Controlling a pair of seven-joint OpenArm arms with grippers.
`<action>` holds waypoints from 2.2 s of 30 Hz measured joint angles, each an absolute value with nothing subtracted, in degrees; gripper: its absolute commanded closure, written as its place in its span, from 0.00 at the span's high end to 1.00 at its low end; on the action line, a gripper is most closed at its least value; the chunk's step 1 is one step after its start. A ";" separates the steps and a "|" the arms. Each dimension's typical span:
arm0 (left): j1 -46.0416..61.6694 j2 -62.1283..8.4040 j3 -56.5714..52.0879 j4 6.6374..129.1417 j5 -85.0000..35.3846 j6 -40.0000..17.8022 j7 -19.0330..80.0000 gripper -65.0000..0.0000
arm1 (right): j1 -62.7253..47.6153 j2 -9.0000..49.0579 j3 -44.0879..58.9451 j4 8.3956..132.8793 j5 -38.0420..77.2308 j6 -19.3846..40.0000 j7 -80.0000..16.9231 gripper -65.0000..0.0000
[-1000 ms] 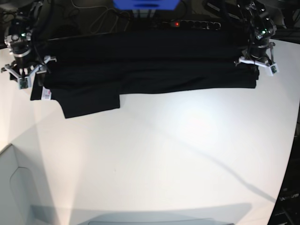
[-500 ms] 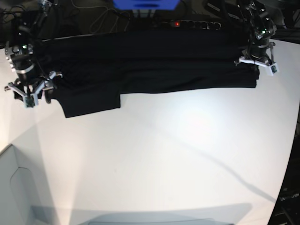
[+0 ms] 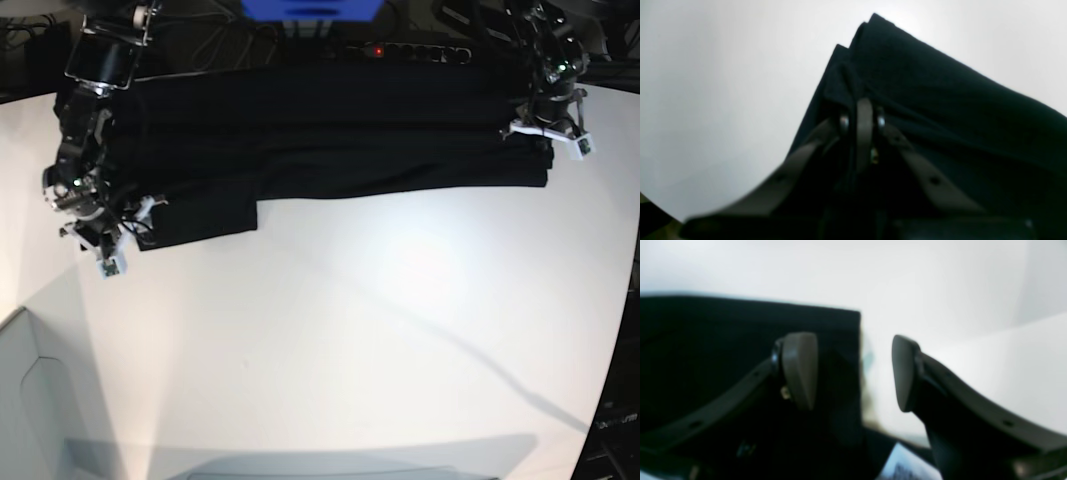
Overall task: Fold the T-shirt properly
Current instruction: 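Regrasp the hanging sleeve end with the right gripper and tuck it, then hold the folded strip ends with both grippers and straighten it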
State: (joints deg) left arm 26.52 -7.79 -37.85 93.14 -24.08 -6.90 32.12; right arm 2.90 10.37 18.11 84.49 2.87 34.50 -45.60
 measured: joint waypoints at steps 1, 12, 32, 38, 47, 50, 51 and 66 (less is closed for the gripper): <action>26.52 -7.79 -37.82 93.14 -24.05 -6.90 32.14 0.00 | 3.27 10.46 18.09 83.37 2.85 34.52 -45.84 0.56; 26.65 -7.92 -37.89 93.10 -24.10 -6.90 32.12 0.00 | 3.62 10.11 18.20 80.73 4.32 34.46 -44.31 0.00; 26.35 -8.36 -37.89 92.77 -24.08 -6.90 32.23 0.00 | -18.90 6.98 22.15 114.74 3.51 34.70 -45.47 0.00; 26.35 -8.25 -37.89 93.03 -23.88 -6.87 32.38 0.00 | -23.83 3.46 27.68 114.93 3.46 34.72 -45.65 0.00; 25.39 -9.34 -37.74 92.99 -23.88 -6.90 33.65 0.00 | -28.21 1.91 31.83 115.46 3.46 34.72 -42.17 0.00; 25.39 -9.37 -37.74 92.99 -23.86 -6.90 33.65 0.00 | -28.86 1.91 31.73 115.46 3.68 34.72 -41.78 0.00; 25.39 -9.37 -37.74 92.99 -23.86 -6.90 33.65 0.00 | -29.12 1.89 31.73 115.46 3.68 34.72 -41.78 0.00; 25.87 -9.37 -37.74 93.01 -23.88 -6.90 33.63 0.06 | -27.35 1.04 35.94 115.07 3.66 34.72 -40.64 0.13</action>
